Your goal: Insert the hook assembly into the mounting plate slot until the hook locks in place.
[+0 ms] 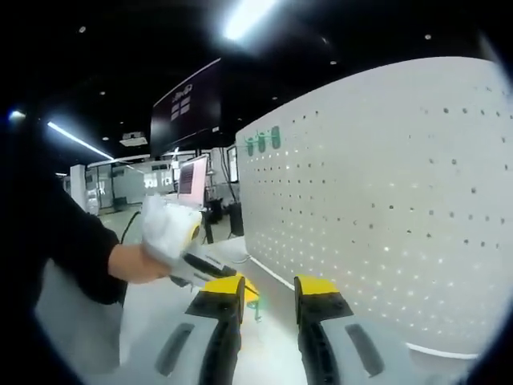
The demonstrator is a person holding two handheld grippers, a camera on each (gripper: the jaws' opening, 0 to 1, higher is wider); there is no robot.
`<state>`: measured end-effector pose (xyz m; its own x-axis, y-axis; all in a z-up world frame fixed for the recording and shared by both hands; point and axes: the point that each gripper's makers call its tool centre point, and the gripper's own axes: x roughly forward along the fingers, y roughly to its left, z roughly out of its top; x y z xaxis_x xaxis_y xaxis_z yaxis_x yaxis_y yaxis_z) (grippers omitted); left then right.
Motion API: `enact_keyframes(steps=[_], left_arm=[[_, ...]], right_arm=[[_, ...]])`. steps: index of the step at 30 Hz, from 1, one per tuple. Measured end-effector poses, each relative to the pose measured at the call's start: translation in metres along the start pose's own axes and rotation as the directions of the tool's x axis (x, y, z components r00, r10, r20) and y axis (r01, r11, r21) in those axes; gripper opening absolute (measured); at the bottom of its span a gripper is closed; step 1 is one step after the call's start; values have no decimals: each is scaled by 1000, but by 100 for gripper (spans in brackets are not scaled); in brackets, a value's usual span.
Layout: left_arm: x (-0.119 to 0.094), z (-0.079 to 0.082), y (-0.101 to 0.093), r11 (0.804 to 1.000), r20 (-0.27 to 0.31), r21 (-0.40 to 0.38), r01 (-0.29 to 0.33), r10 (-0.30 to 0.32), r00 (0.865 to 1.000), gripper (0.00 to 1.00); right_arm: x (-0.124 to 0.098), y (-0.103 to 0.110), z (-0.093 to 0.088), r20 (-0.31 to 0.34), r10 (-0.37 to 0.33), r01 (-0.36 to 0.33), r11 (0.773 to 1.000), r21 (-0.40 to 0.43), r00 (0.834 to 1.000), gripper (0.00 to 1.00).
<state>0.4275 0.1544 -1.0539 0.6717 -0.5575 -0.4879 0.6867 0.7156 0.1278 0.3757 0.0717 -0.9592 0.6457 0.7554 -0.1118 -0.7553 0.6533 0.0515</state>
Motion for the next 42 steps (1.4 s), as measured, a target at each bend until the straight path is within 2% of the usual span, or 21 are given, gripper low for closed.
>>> enact_keyframes(steps=[6, 13, 22, 28, 31, 33, 34, 35, 39, 42], left_arm=[[-26, 18, -1, 1000, 71, -20, 16, -14, 997, 1], [-57, 35, -4, 999, 127, -27, 29, -25, 992, 1], [-103, 52, -5, 996, 213, -55, 75, -62, 975, 1], [-133, 55, -6, 987, 283, -92, 133, -102, 954, 1], [-144, 54, -11, 982, 306, -74, 174, -143, 941, 1], [-151, 53, -17, 977, 313, -42, 207, -184, 932, 1], [-153, 53, -19, 974, 325, -47, 223, -196, 925, 1], [-158, 55, -23, 966, 346, -56, 254, -220, 912, 1], [-170, 54, -33, 955, 362, -34, 296, -265, 894, 1], [-178, 54, -39, 937, 384, -43, 345, -304, 872, 1]], right_arm=[[3, 17, 10, 11, 49, -48, 998, -31, 999, 23], [6, 39, 17, 11, 117, -116, 991, -71, 993, 23], [9, 72, 31, 48, 226, -222, 972, -80, 973, 23], [6, 93, 50, 125, 309, -305, 951, -53, 943, 23], [4, 104, 57, 147, 348, -343, 937, -60, 926, 23], [2, 115, 62, 160, 389, -384, 921, -66, 907, 23], [1, 123, 64, 162, 419, -412, 908, -75, 893, 23], [0, 128, 64, 154, 435, -427, 900, -84, 887, 23], [-5, 149, 63, 127, 502, -490, 864, -113, 856, 22], [-8, 161, 59, 100, 532, -517, 845, -137, 841, 20]])
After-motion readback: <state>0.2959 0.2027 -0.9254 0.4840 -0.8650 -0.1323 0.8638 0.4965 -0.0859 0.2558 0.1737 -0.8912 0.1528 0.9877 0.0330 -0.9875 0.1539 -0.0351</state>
